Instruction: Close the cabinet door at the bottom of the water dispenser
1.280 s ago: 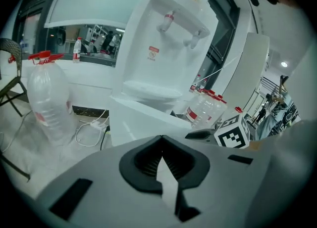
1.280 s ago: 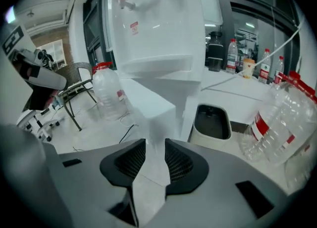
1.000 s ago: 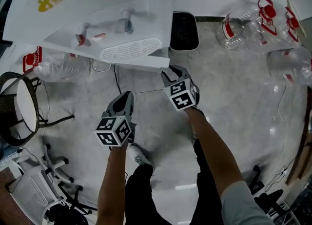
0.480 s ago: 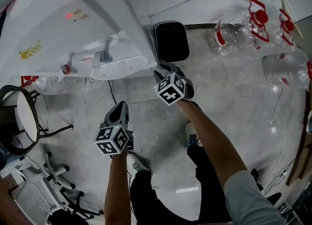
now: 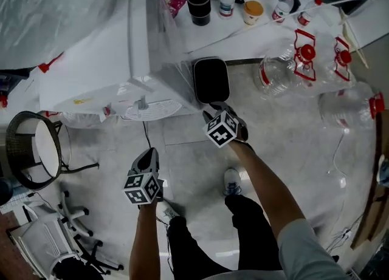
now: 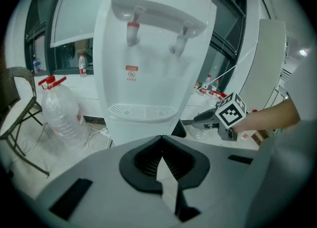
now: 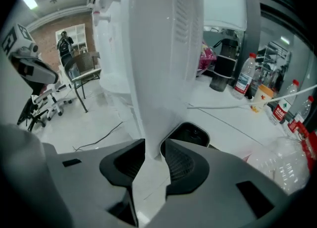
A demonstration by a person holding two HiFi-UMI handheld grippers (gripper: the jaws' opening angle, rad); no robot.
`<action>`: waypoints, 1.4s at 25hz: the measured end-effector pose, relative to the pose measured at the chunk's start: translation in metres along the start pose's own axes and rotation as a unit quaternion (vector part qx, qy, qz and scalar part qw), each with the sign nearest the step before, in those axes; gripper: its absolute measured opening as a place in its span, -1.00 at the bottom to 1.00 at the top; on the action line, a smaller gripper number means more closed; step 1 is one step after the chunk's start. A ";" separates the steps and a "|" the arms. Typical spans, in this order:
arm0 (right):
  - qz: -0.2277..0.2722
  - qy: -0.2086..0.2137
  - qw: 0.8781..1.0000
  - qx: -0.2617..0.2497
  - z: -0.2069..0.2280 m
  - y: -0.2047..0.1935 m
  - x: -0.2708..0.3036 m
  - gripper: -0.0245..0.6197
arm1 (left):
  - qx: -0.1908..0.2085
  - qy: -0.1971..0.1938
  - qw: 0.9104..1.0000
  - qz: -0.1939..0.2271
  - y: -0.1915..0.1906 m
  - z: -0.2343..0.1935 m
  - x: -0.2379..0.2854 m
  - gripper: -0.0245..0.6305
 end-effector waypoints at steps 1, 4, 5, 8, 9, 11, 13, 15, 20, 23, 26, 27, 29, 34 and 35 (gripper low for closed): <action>0.000 0.005 1.000 0.011 0.006 0.007 -0.016 -0.45 | 0.005 0.002 1.000 0.003 0.013 0.005 -0.008 -0.87; 0.011 0.017 0.999 0.030 0.021 0.039 -0.070 -0.58 | 0.014 0.014 1.000 0.018 0.054 0.021 -0.040 -0.87; 0.018 0.018 0.999 0.031 0.026 0.053 -0.087 -0.67 | 0.015 0.021 0.999 0.025 0.067 0.025 -0.051 -0.87; 0.043 0.016 0.998 0.051 0.039 0.091 -0.139 -0.83 | 0.018 0.040 0.998 0.050 0.107 0.043 -0.090 -0.87; 0.056 0.015 0.996 0.062 0.044 0.106 -0.158 -0.83 | 0.026 0.043 0.997 0.057 0.121 0.049 -0.104 -0.87; 0.093 0.011 0.991 0.091 0.054 0.143 -0.202 -0.83 | 0.058 0.045 0.995 0.072 0.152 0.061 -0.131 -0.87; 0.129 0.007 0.985 0.110 0.057 0.179 -0.249 -0.83 | 0.087 0.047 0.991 0.085 0.183 0.070 -0.162 -0.87; 0.154 0.001 0.983 0.096 0.049 0.213 -0.294 -0.83 | 0.098 0.050 0.989 0.097 0.212 0.074 -0.196 -0.87; 0.184 -0.024 0.983 -0.011 0.020 0.293 -0.385 -0.83 | 0.125 0.062 0.979 0.151 0.284 0.074 -0.263 -0.87; 0.218 -0.024 0.974 -0.050 -0.003 0.341 -0.427 -0.83 | 0.156 0.066 0.968 0.183 0.326 0.073 -0.300 -0.87; 0.259 -0.038 0.962 -0.081 -0.023 0.384 -0.469 -0.83 | 0.187 0.058 0.955 0.223 0.366 0.080 -0.335 -0.87; 0.276 -0.049 0.956 -0.088 -0.029 0.398 -0.483 -0.83 | 0.197 0.051 0.950 0.238 0.380 0.083 -0.345 -0.87; 0.308 -0.064 0.944 -0.097 -0.042 0.422 -0.508 -0.83 | 0.212 0.036 0.941 0.262 0.405 0.087 -0.364 -0.87; 0.346 -0.070 0.927 -0.125 -0.080 0.463 -0.546 -0.83 | 0.232 0.006 0.924 0.305 0.450 0.094 -0.408 -0.87; 0.348 -0.072 0.925 -0.132 -0.086 0.469 -0.551 -0.84 | 0.238 0.001 0.919 0.314 0.456 0.095 -0.415 -0.87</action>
Point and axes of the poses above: the fingertips, and each gripper's own axes: x forward along the fingers, z to its right, y out of its top, the point moved 7 cm from there along -x, backward along the fingers, and after that the axes turned 10 degrees about z, right-handed, at the moved point
